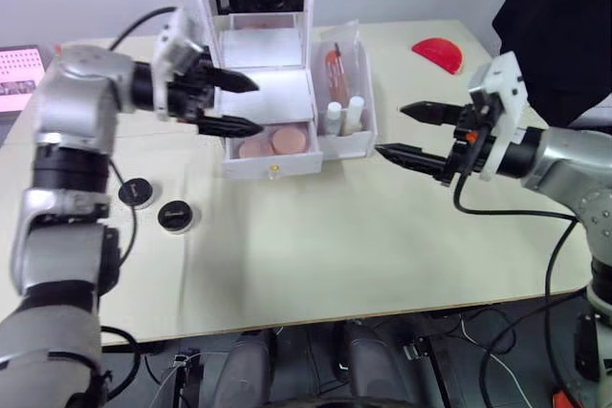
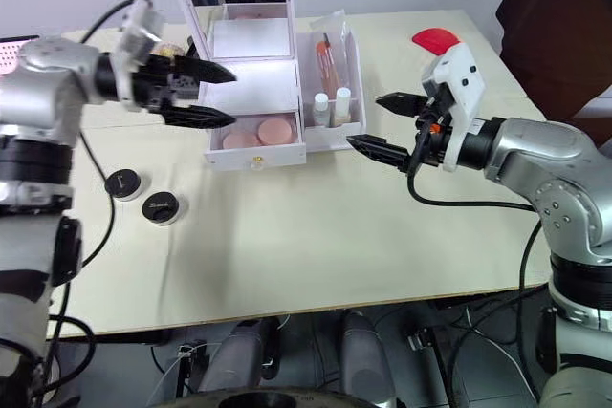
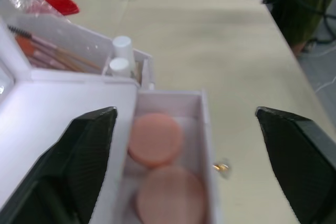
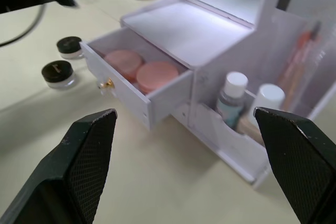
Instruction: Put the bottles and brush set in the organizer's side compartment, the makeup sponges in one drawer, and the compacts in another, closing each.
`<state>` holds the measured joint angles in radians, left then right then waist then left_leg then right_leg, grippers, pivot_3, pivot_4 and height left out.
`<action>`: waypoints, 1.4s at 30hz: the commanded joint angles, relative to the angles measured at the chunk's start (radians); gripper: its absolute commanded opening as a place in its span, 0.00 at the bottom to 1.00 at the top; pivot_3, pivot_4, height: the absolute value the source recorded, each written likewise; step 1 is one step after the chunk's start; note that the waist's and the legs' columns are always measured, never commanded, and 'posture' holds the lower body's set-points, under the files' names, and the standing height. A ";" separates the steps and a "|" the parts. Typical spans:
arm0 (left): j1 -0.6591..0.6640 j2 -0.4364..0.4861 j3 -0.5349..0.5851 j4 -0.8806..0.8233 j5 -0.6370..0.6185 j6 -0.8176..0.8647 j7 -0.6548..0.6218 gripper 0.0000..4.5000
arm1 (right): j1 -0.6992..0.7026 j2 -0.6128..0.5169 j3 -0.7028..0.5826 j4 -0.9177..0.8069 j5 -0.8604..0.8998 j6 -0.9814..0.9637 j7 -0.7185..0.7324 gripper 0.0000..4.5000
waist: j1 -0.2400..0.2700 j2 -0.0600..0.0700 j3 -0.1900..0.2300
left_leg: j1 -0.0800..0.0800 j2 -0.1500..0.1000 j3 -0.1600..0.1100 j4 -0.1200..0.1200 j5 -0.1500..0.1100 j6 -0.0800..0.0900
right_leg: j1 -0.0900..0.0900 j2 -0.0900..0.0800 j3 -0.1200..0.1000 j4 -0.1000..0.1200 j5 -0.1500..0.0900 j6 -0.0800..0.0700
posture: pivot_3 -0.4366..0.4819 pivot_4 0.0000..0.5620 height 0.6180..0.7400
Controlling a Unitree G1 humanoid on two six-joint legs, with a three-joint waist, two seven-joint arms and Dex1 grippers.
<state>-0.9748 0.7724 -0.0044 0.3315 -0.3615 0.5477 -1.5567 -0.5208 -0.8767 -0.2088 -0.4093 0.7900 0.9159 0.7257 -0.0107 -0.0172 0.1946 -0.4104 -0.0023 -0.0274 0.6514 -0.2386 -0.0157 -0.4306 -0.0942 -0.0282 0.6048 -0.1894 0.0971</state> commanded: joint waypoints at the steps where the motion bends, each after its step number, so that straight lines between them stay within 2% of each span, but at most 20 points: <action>1: 0.129 0.089 0.067 -0.235 -0.112 0.126 -0.010 0.57 | 0.024 -0.034 -0.089 -0.018 0.014 -0.035 0.034 1.00 | -0.001 0.000 0.000 | 0.000 0.000 0.000 0.000 0.000 0.000 | 0.000 0.000 0.000 0.000 0.000 0.000 | 0.48 0.27 0.97; 5: 0.328 0.130 0.121 -0.437 -0.183 0.200 0.067 0.10 | 0.072 -0.049 -0.147 0.000 0.018 -0.081 0.096 1.00 | 0.003 0.000 0.000 | 0.000 0.000 0.000 0.000 0.000 0.000 | 0.000 0.000 0.000 -0.001 -0.002 -0.003 | 0.48 0.27 0.97; 6: 0.379 0.126 0.130 -0.474 -0.183 0.197 0.101 0.01 | 0.084 -0.052 -0.160 0.006 0.020 -0.093 0.113 1.00 | 0.004 0.000 0.000 | 0.001 0.000 0.000 0.000 0.000 0.000 | 0.001 0.000 0.000 -0.001 -0.002 -0.004 | 0.48 0.27 0.97; 12: 0.528 0.061 0.122 -0.563 -0.143 0.121 0.288 0.01 | 0.107 -0.064 -0.164 0.038 0.007 -0.153 0.177 1.00 | 0.003 0.000 0.000 | 0.001 0.000 0.000 0.000 0.000 0.000 | 0.001 0.000 0.000 -0.001 -0.002 -0.004 | 0.48 0.27 0.97; 17: 0.511 0.002 0.096 -0.521 -0.101 0.081 0.410 0.01 | 0.079 -0.067 -0.131 0.039 0.007 -0.163 0.193 1.00 | 0.003 0.000 0.000 | 0.001 0.000 0.000 0.000 0.000 0.000 | 0.001 0.000 0.000 -0.001 -0.002 -0.004 | 0.48 0.27 0.97; 25: 0.364 -0.099 0.007 -0.259 0.057 -0.082 0.563 0.01 | 0.013 -0.068 -0.106 0.031 0.013 -0.154 0.175 1.00 | 0.016 0.000 0.000 | 0.001 0.000 0.001 0.001 0.000 0.000 | 0.002 0.000 0.000 -0.001 -0.002 -0.004 | 0.48 0.27 0.97; 32: 0.218 -0.195 -0.013 -0.032 0.125 -0.207 0.631 0.01 | -0.014 -0.053 -0.079 0.019 0.020 -0.148 0.153 1.00 | 0.024 0.000 0.000 | 0.001 -0.001 0.001 0.002 0.000 0.000 | 0.002 0.000 0.000 -0.001 0.000 0.000 | 0.48 0.27 0.97; 42: 0.172 -0.247 -0.017 0.069 0.160 -0.263 0.646 0.01 | -0.022 -0.042 -0.066 -0.012 0.044 -0.121 0.113 1.00 | 0.029 0.000 0.000 | 0.001 -0.001 0.000 0.009 0.000 0.000 | 0.003 -0.001 0.000 0.004 -0.002 -0.003 | 0.48 0.27 0.97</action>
<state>-0.7706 0.5250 -0.0265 0.3984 -0.2148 0.2967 -0.9387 -0.5211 -0.9207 -0.2480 -0.3925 0.8110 0.7972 0.8483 0.0184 -0.0173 0.1945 -0.4098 -0.0030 -0.0275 0.6608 -0.2386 -0.0157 -0.4279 -0.0953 -0.0284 0.6094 -0.1913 0.0936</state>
